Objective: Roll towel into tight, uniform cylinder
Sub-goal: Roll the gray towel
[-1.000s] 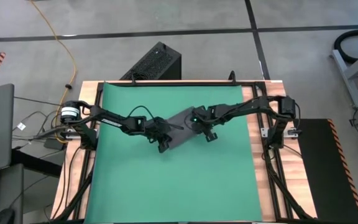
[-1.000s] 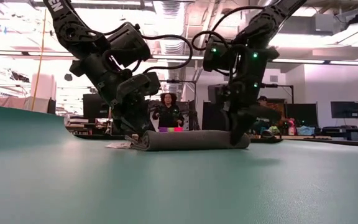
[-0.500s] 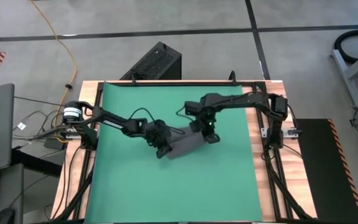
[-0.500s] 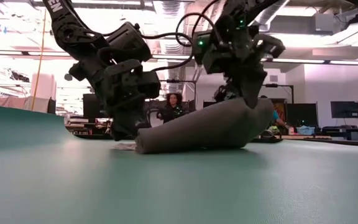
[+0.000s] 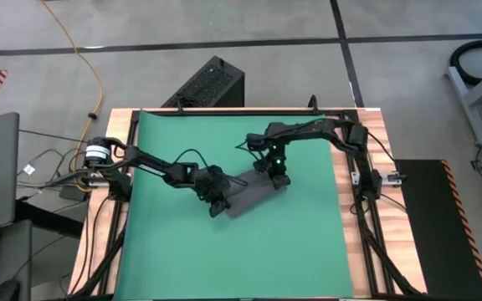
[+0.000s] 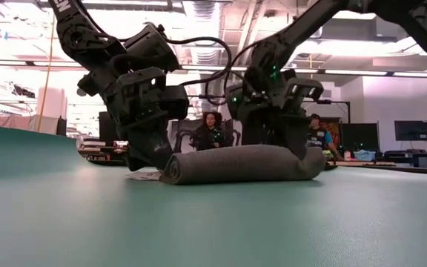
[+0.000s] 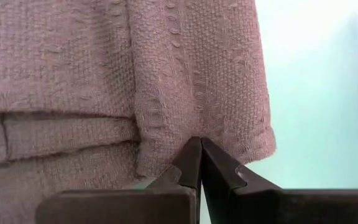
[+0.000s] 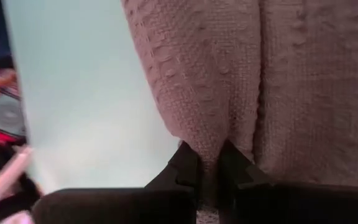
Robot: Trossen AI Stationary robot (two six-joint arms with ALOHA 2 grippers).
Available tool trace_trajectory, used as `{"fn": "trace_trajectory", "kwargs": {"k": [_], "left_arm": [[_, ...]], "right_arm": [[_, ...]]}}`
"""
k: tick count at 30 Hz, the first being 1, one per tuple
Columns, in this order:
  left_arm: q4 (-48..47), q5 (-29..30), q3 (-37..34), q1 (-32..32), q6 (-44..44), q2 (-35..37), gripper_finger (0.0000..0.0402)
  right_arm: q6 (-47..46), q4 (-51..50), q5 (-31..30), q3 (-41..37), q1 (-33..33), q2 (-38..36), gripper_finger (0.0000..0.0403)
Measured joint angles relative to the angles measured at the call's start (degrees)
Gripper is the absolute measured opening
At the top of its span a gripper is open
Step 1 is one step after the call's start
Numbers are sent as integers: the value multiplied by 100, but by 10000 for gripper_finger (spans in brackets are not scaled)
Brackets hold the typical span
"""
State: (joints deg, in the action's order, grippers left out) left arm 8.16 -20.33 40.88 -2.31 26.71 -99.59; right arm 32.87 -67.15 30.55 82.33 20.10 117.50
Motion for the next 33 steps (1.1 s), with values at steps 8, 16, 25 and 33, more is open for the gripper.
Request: {"fn": "trace_trajectory", "kwargs": {"k": [8,16,25,33], "left_arm": [[-1,-197,2,89,57,0,0],[101,-547,20,242,452,0,0],[-215,612,290,787,313,1055,0],[-1115,2171,952,856,-2044,997,0]], "right_arm": [[18,-375,673,181,407,98,33],[-96,-291,695,185,565,622,33],[-113,-308,799,192,546,716,33],[-100,-313,937,187,551,727,33]]}}
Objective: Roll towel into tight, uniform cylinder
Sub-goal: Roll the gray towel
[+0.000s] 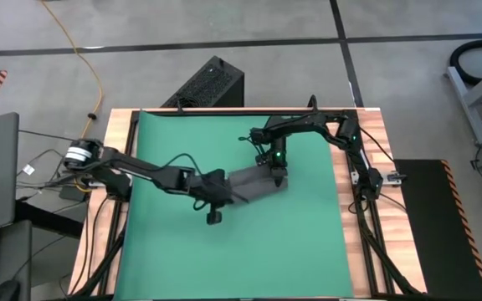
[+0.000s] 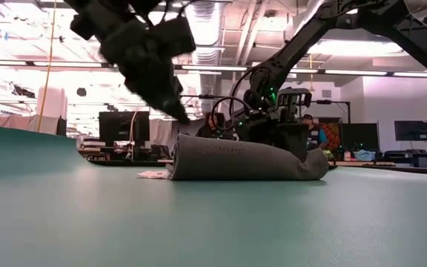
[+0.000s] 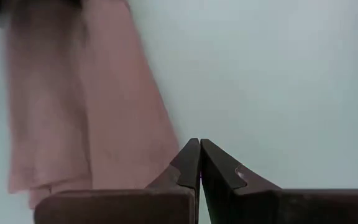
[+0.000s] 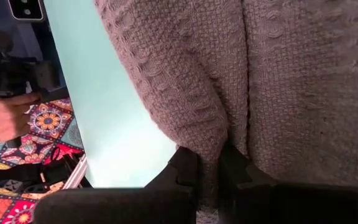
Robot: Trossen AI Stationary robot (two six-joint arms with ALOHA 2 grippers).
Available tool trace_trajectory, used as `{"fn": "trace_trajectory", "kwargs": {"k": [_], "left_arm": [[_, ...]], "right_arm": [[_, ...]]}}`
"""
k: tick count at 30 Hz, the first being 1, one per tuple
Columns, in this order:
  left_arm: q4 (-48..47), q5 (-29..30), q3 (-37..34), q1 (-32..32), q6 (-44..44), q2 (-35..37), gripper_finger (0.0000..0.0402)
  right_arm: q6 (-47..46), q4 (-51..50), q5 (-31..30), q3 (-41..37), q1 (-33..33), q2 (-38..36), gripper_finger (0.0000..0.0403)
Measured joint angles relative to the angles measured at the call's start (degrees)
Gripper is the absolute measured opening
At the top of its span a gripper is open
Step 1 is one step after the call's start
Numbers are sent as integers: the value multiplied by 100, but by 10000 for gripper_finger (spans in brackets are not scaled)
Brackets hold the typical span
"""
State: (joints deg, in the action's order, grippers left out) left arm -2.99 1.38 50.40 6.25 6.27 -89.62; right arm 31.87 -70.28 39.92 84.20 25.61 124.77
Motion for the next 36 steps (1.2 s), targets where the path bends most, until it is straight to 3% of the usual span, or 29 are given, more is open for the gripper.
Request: {"fn": "trace_trajectory", "kwargs": {"k": [12,18,24,31,36], "left_arm": [[-851,36,1307,34,-1733,-1289,0],[-1320,387,1587,-53,-1815,-1827,0],[-1458,503,1581,-364,-1370,-1616,0],[-1237,683,1587,-713,-1679,-1244,0],[-1271,224,1584,-1077,-1563,-1367,0]], "right_arm": [[-59,38,77,-7,-76,11,33],[-55,50,90,-7,-78,9,33],[-22,63,103,-7,-90,9,33],[7,65,98,-9,-93,10,33],[10,86,92,-9,-118,9,33]]}}
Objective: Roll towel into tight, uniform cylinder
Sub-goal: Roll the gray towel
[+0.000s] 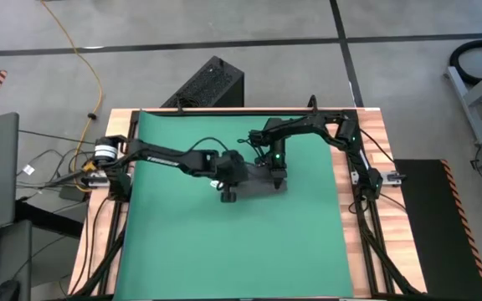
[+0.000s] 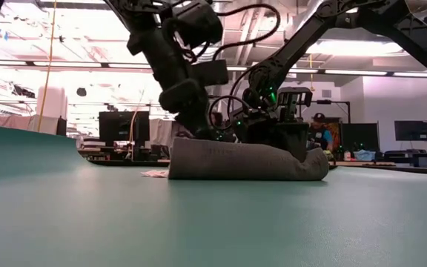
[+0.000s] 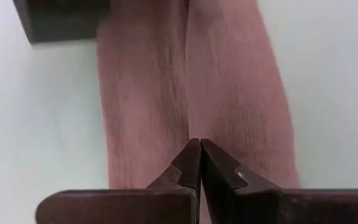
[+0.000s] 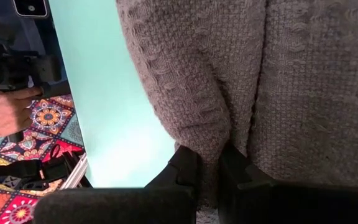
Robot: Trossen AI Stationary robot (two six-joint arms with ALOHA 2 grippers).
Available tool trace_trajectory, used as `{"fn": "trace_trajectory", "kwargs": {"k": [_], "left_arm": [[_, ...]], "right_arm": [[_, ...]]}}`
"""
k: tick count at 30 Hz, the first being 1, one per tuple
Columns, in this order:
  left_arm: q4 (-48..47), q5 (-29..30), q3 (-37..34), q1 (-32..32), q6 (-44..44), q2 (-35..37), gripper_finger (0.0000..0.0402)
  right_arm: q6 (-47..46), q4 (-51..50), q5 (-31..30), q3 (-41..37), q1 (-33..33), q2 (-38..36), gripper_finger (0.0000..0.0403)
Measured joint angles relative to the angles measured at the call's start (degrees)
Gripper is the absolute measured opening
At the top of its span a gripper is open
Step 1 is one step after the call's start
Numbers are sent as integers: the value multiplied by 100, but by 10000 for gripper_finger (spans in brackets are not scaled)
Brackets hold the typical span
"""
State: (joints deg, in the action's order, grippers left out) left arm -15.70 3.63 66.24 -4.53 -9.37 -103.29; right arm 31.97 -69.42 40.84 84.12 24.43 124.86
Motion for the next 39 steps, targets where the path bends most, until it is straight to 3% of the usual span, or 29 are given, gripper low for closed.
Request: {"fn": "trace_trajectory", "kwargs": {"k": [4,10,18,29,39], "left_arm": [[82,-202,0,-151,-72,3,0],[6,-1243,-2,-194,-188,3,0],[347,-1242,16,82,-352,400,0],[334,-830,-4,64,27,-350,0],[295,-667,-6,-332,435,-383,0]], "right_arm": [[-3,19,-1,0,-3,-2,33],[-3,24,-2,0,-3,-2,33],[-5,60,2,0,-3,-2,33],[-3,65,3,-2,-3,-2,33],[15,77,8,-2,-3,-2,33]]}}
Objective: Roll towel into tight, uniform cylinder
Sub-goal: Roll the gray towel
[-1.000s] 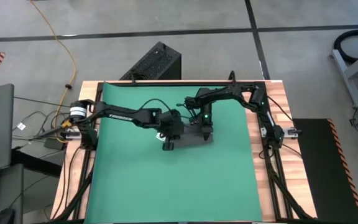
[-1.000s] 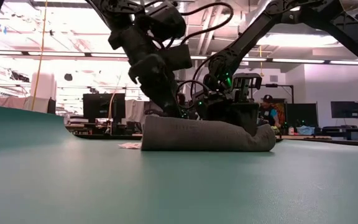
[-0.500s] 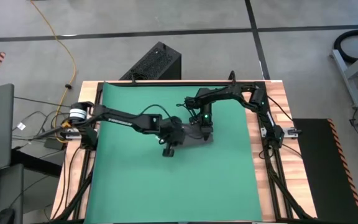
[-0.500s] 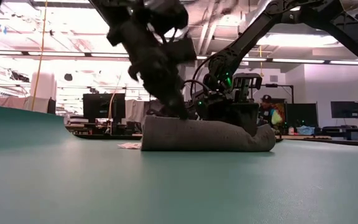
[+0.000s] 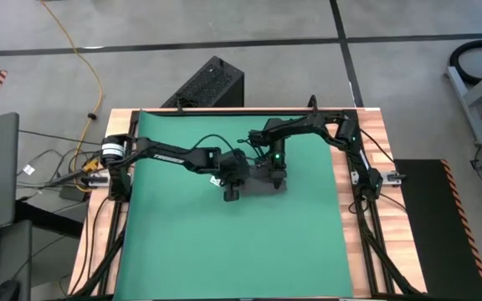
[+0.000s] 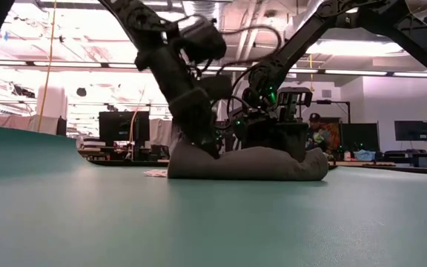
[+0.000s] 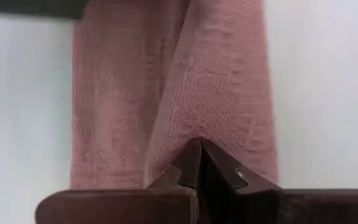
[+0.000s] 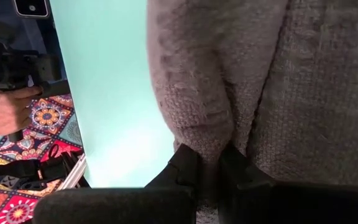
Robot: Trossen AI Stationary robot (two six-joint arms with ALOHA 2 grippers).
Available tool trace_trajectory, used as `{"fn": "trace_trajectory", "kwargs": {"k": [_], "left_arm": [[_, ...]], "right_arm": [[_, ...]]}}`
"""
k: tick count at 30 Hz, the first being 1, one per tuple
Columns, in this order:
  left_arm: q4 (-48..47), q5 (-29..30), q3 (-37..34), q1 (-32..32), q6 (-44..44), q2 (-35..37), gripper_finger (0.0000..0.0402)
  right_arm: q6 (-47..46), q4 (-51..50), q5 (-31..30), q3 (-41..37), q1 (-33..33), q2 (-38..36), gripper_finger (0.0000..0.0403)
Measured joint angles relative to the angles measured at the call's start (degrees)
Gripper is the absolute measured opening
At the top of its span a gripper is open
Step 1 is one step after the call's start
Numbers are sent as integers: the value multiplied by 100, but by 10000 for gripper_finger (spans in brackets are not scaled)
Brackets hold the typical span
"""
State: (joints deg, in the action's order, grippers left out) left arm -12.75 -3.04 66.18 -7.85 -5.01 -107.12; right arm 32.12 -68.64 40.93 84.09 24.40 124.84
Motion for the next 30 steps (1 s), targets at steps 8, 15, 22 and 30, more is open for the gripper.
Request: {"fn": "trace_trajectory", "kwargs": {"k": [8,15,22,30], "left_arm": [[132,-234,-459,-176,253,-73,0],[344,-419,-858,-182,460,-45,0],[384,-586,-961,-211,362,-50,0],[368,-685,-965,-210,219,-60,0]], "right_arm": [[0,2,11,2,0,0,33],[-56,78,90,2,49,-8,77],[-61,101,-9,-4,423,-318,178],[234,-18,101,-4,1055,-978,202]]}}
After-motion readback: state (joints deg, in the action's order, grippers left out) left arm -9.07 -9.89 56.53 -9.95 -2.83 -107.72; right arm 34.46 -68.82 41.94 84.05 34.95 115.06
